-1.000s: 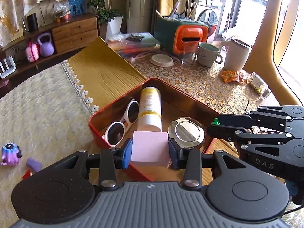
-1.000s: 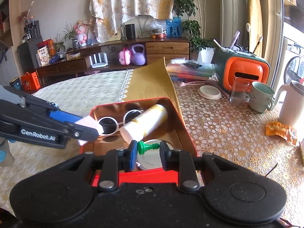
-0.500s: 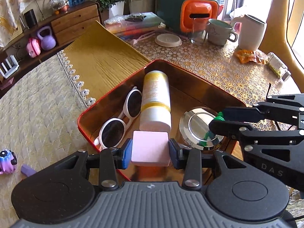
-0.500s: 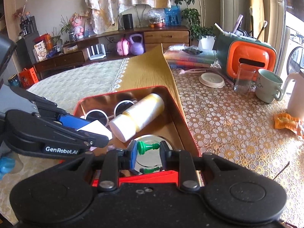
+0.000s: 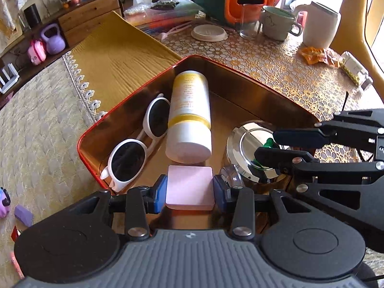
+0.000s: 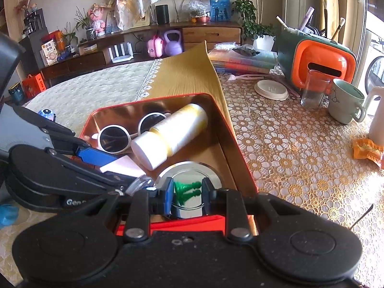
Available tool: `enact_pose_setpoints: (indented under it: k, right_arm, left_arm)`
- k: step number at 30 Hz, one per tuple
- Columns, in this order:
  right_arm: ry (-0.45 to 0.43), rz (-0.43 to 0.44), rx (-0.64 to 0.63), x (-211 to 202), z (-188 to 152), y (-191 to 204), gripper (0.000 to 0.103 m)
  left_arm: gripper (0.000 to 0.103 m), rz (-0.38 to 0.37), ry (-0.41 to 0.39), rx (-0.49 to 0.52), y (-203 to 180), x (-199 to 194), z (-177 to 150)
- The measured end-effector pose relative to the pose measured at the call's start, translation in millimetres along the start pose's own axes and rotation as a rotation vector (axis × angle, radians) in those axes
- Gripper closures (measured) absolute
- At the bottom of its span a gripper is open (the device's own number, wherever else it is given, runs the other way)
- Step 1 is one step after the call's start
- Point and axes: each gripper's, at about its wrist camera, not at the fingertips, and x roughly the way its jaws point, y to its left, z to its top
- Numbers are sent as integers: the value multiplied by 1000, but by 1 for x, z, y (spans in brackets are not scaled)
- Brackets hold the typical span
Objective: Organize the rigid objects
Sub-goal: 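Open both tools to drop the pink block and green piece into the box, then withdraw both tools from the red box toward the remaining table items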
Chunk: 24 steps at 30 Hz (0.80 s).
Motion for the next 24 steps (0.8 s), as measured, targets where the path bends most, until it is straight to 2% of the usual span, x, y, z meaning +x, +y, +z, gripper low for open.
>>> enact_pose_setpoints:
  k: [7,12,14,24]
  right_arm:
    - [-4,-15,20,-4,1,-5,73]
    - [-17,-14,32,-14,0,-7,70]
    - [-22,-13,36,-18,1,-8,68]
    - [-33,20,69,-47,1,-1,57]
  left_arm:
    - [62,-9,21,7,-3,2,2]
    - [43,5,5,24,-4,-4,0]
    - [41,-6,-8,15,-3,-9,-1]
    - [41,-37,-89,-14,1,-45,-14]
